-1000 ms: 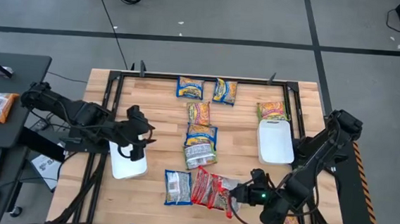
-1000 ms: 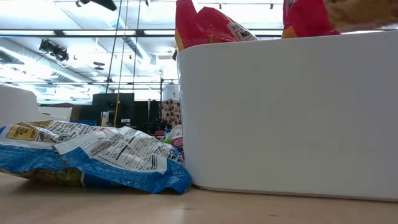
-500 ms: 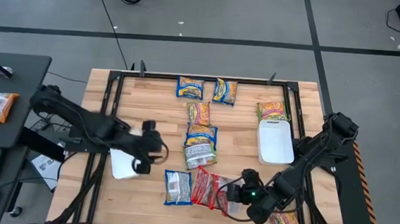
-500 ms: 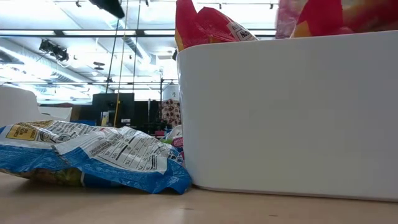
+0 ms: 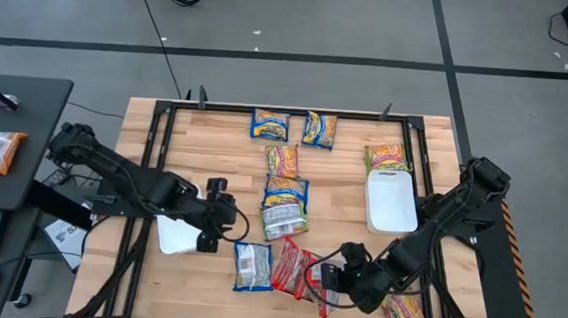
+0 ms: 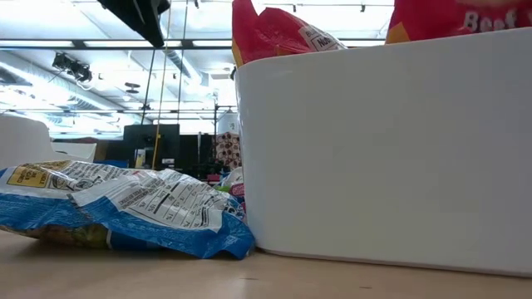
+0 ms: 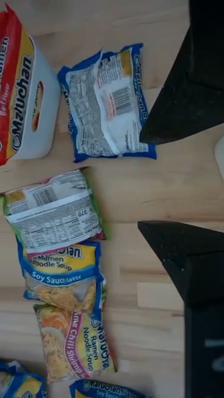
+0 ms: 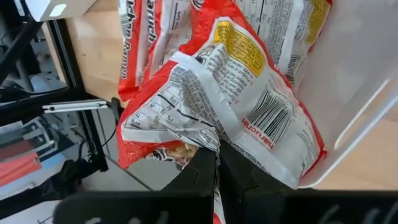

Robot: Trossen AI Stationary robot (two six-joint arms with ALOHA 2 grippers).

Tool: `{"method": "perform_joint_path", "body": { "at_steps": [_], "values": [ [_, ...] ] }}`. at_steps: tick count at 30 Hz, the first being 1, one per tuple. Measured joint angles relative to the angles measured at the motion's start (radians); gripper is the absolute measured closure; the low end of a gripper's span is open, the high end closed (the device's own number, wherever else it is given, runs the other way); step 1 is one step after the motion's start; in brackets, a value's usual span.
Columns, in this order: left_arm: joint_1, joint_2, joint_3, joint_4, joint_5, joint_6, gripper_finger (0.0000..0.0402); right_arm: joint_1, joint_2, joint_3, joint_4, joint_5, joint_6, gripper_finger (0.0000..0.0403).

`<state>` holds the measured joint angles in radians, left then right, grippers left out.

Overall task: Sort Maruchan noodles
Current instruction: Put the red noodle pack into the bottom white bin

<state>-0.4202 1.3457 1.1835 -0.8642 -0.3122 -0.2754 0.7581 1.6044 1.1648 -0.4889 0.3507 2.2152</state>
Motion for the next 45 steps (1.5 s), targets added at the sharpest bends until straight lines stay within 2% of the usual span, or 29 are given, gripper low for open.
{"method": "perform_joint_path", "body": {
  "at_steps": [5,11,18,24,28,33,38,45],
  "values": [
    [0.004,0.0,0.0,0.022,-0.001,0.001,0.0186,-0.023,-0.049,0.0,-0.041,-0.035,-0.003,0.0395],
    [0.003,0.002,0.001,0.097,-0.004,-0.025,0.0186,-0.072,-0.083,-0.054,0.008,-0.161,-0.008,0.0394],
    [0.0,0.005,0.001,0.023,-0.005,-0.027,0.0186,-0.102,-0.088,-0.118,0.066,-0.332,0.019,0.0394],
    [-0.024,0.005,0.001,0.008,-0.004,-0.028,0.0186,-0.107,-0.116,-0.127,0.038,-0.369,0.027,0.0394],
    [-0.026,0.005,0.001,0.017,-0.009,-0.028,0.0186,-0.117,-0.122,-0.127,-0.02,-0.45,0.018,0.0392],
    [-0.023,0.005,0.001,0.015,-0.066,-0.074,0.0186,-0.158,-0.12,-0.127,-0.045,-0.532,-0.109,0.037],
    [-0.015,-0.008,0.001,0.016,-0.149,-0.208,0.0186,-0.229,-0.119,-0.127,-0.083,-0.596,-0.309,0.0328],
    [-0.065,-0.072,0.001,0.025,-0.205,-0.303,0.0186,-0.316,-0.119,-0.127,-0.111,-0.646,-0.529,0.027]
  ]
}}
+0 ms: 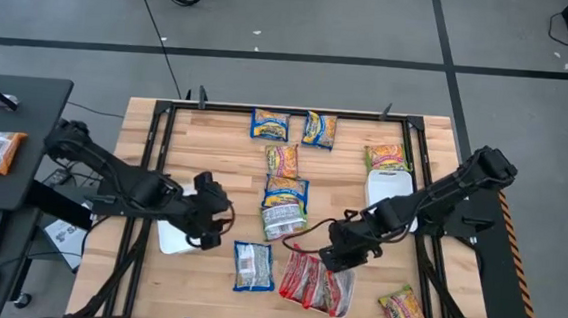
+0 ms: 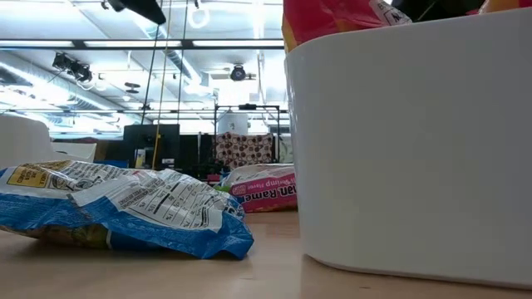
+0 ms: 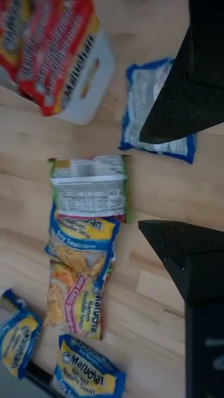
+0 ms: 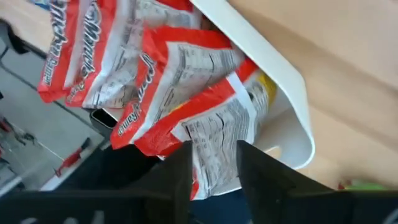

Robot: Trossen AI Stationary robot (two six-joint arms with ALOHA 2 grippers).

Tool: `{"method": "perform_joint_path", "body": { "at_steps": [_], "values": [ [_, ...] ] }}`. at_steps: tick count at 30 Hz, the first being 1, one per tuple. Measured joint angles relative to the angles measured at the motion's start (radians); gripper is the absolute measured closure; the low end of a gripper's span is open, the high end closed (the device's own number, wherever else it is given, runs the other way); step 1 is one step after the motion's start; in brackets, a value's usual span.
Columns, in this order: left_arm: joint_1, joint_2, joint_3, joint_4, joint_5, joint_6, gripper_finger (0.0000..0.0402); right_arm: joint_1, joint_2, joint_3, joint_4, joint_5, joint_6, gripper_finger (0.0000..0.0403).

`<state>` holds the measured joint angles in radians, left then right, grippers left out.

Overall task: Sort Maruchan noodles
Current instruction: Put the red noodle pack into the bottom white bin

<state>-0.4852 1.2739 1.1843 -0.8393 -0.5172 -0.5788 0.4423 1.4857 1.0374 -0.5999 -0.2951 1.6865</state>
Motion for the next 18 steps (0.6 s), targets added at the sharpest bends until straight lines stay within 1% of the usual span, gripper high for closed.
{"method": "perform_joint_path", "body": {
  "at_steps": [5,9,11,14,18],
  "values": [
    [-0.029,-0.031,0.0,0.0,-0.037,-0.079,0.0186,-0.033,0.0,0.0,0.0,-0.053,-0.13,0.0224],
    [-0.044,-0.029,0.0,0.013,-0.036,-0.127,0.0186,-0.058,-0.022,0.0,-0.005,-0.056,-0.241,0.0186],
    [-0.043,-0.016,0.0,0.028,-0.037,-0.146,0.0186,-0.067,-0.045,0.0,-0.021,-0.035,-0.3,0.017],
    [-0.033,-0.001,-0.001,0.028,-0.028,-0.186,0.0186,-0.072,-0.105,0.0,-0.074,0.025,-0.388,0.0151],
    [-0.011,0.021,0.0,0.029,0.019,-0.204,0.0186,-0.059,-0.21,0.0,-0.154,0.108,-0.524,0.0142]
  ]
}}
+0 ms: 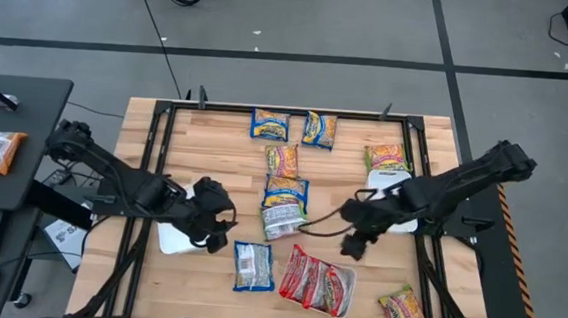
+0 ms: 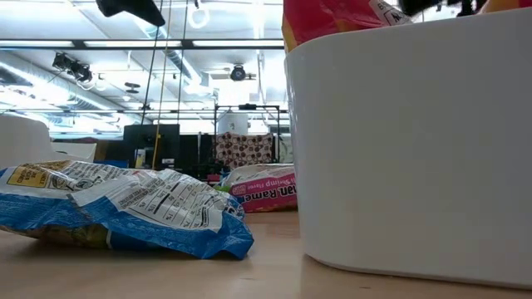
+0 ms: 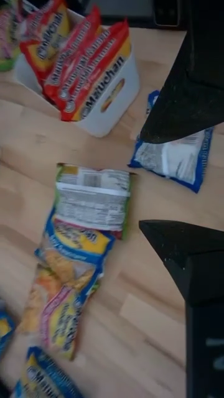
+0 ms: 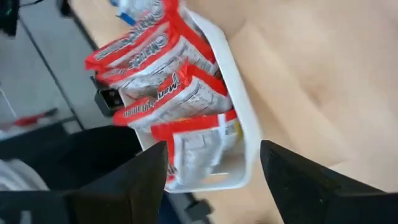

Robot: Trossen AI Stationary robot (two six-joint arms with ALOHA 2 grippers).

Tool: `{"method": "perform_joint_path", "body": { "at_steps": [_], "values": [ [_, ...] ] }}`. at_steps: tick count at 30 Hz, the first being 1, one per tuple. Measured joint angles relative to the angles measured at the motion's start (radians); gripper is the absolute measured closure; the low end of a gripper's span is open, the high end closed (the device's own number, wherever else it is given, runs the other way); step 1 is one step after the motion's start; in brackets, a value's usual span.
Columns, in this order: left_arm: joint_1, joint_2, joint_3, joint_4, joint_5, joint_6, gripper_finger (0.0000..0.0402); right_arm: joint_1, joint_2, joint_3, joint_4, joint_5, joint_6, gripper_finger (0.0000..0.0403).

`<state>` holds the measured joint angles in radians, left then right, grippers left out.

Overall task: Sort Maruchan noodles
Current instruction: Put the red noodle pack into the bottom white bin

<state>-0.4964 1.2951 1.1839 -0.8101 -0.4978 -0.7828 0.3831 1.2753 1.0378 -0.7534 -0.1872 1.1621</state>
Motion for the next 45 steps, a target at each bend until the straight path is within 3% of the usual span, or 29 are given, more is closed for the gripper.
{"method": "perform_joint_path", "body": {
  "at_steps": [6,10,13,20,29,34,40,45],
  "values": [
    [0.023,0.038,0.0,0.013,0.079,-0.025,0.0186,0.123,-0.105,0.001,-0.146,0.142,-0.328,0.0142],
    [0.014,0.083,0.0,0.042,0.164,-0.106,0.0187,0.225,-0.084,0.001,-0.193,0.168,-0.537,0.0142],
    [0.011,0.139,0.0,0.07,0.24,-0.179,0.0192,0.273,-0.039,0.001,-0.21,0.168,-0.607,0.0142],
    [-0.009,0.25,0.0,0.151,0.347,-0.304,0.0211,0.315,0.014,0.001,-0.273,0.167,-0.616,0.0142],
    [-0.013,0.256,0.0,0.258,0.418,-0.426,0.0236,0.359,-0.059,0.001,-0.348,0.192,-0.573,0.0142],
    [-0.04,0.256,0.0,0.282,0.424,-0.446,0.0285,0.364,-0.088,0.001,-0.384,0.229,-0.552,0.0142],
    [-0.053,0.257,0.0,0.282,0.423,-0.458,0.0382,0.364,-0.092,0.001,-0.406,0.232,-0.537,0.0142],
    [-0.056,0.289,0.001,0.291,0.464,-0.463,0.0392,0.364,-0.092,0.0,-0.419,0.25,-0.553,0.0142]
  ]
}}
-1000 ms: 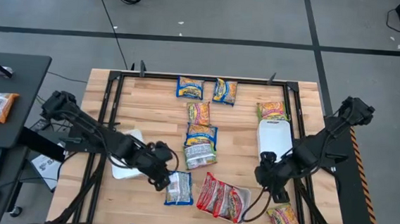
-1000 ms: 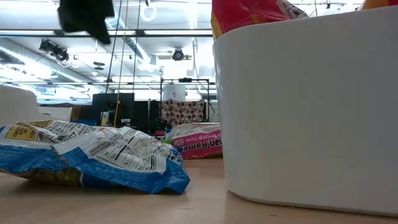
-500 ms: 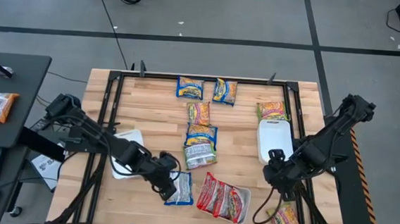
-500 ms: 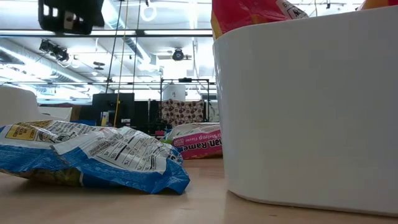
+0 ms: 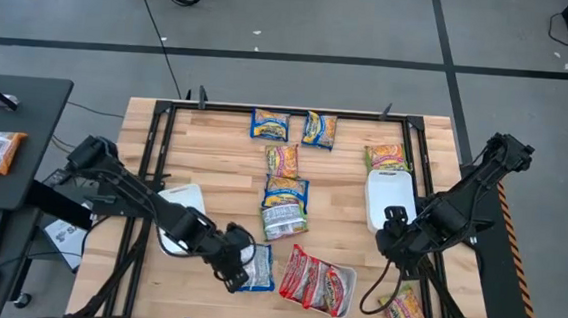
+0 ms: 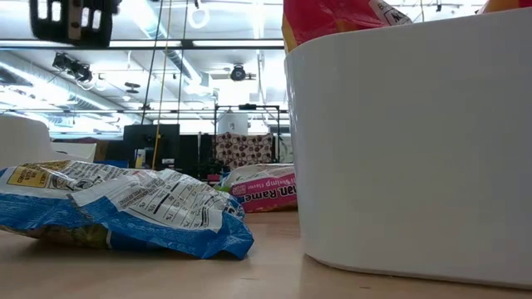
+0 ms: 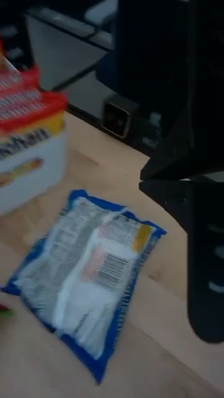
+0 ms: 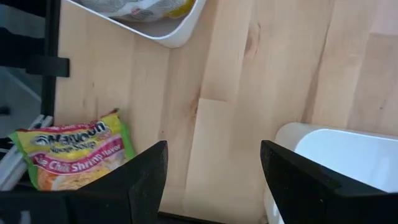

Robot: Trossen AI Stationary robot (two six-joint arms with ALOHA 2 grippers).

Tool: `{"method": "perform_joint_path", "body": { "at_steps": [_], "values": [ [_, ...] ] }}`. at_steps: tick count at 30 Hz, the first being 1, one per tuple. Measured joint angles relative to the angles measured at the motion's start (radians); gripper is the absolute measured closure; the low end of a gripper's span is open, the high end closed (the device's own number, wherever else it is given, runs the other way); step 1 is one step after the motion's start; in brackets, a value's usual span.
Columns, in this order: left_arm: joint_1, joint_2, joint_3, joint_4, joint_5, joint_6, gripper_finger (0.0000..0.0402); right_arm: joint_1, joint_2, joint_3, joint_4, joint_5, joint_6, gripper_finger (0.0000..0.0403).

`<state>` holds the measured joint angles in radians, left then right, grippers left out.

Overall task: Sort Maruchan noodles
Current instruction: Put the red noodle pack into the bottom white bin

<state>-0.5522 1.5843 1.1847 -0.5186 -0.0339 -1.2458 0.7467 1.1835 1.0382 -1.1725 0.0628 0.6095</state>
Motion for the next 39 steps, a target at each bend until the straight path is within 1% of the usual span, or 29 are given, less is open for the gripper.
{"method": "perform_joint_path", "body": {
  "at_steps": [5,10,15,18,23,25,29,31,34,39],
  "values": [
    [-0.012,0.106,0.0,0.127,0.105,-0.01,0.0397,0.0,0.0,0.0,-0.01,0.005,-0.009,0.0142],
    [-0.026,0.18,0.0,0.277,0.108,-0.067,0.0397,0.012,-0.003,0.0,-0.012,0.0,-0.033,0.0142],
    [-0.04,0.189,0.0,0.275,0.083,-0.104,0.0397,0.031,-0.01,0.0,-0.013,0.0,-0.078,0.0142],
    [-0.043,0.19,0.0,0.26,0.064,-0.103,0.0397,0.036,-0.01,0.0,-0.013,0.026,-0.086,0.0142],
    [-0.034,0.199,0.001,0.256,0.028,-0.078,0.0395,0.036,-0.01,0.0,-0.024,0.051,-0.024,0.0145],
    [-0.024,0.218,0.001,0.249,0.059,-0.082,0.0395,0.037,-0.01,0.0,-0.032,0.051,0.011,0.0148],
    [0.003,0.286,0.001,0.264,0.163,-0.096,0.0394,0.037,-0.011,0.0,-0.05,0.051,0.058,0.0152],
    [0.015,0.319,0.0,0.274,0.178,-0.097,0.0394,0.037,-0.011,0.0,-0.052,0.051,0.068,0.0154],
    [0.033,0.347,0.0,0.272,0.159,-0.092,0.0394,0.037,-0.011,0.0,-0.059,0.05,0.071,0.0155],
    [0.093,0.349,0.0,0.208,0.045,-0.032,0.0394,0.034,-0.011,0.0,-0.062,0.051,0.043,0.0155]
  ]
}}
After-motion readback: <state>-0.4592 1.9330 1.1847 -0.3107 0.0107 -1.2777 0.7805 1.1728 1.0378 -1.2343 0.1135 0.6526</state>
